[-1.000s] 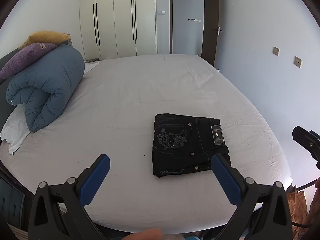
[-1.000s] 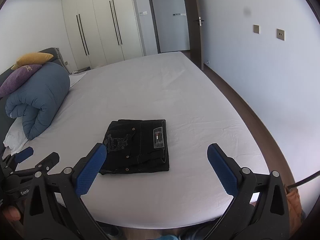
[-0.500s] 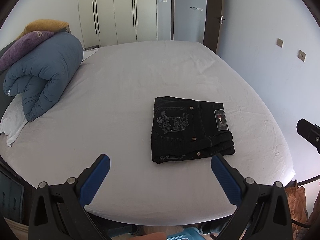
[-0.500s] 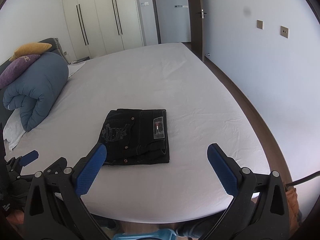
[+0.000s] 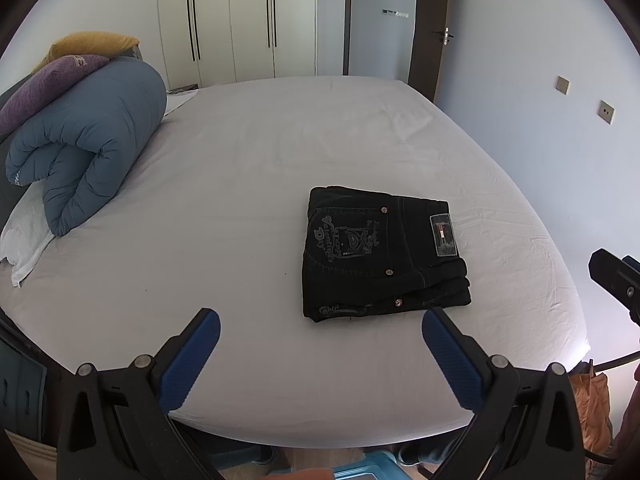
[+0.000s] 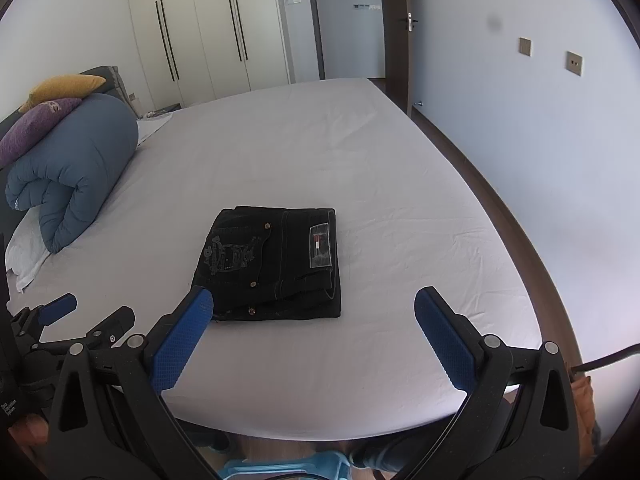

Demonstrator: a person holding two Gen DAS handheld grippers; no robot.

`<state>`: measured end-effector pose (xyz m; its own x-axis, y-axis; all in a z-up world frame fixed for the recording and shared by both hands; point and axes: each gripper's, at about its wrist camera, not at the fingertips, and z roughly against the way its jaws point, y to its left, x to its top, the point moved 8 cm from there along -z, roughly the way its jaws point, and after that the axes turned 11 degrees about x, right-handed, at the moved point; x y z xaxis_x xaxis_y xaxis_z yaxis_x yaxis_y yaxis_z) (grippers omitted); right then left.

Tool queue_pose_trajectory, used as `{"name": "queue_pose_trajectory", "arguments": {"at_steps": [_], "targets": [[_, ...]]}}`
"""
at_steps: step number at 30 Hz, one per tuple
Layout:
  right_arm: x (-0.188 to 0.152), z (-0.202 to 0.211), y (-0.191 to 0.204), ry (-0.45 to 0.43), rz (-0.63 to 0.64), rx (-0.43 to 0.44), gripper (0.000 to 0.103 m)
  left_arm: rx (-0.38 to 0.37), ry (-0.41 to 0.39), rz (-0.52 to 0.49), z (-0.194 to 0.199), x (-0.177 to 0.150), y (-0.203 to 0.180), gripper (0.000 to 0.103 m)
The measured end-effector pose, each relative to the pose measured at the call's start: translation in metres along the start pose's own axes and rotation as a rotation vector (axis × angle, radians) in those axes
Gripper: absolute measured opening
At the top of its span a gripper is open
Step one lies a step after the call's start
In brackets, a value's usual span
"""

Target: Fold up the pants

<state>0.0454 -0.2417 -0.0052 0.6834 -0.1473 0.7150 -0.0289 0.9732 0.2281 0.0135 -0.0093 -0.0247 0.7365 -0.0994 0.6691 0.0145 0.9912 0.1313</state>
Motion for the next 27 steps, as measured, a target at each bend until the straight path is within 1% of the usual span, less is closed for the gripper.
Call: {"name": "queue_pose_trajectory", "arguments": {"at_steps": [11, 27], "targets": [[-0.004, -0.006, 0.0, 0.015, 0.0, -0.008, 0.103, -0.018, 0.018, 0.014, -0.003, -0.003, 0.001, 0.103], [-0.015, -0.019, -0.002, 0.045, -0.009, -0.014, 0.103, -0.018, 0.035, 0.02, -0.008, -0.008, 0.005, 0.103]]}}
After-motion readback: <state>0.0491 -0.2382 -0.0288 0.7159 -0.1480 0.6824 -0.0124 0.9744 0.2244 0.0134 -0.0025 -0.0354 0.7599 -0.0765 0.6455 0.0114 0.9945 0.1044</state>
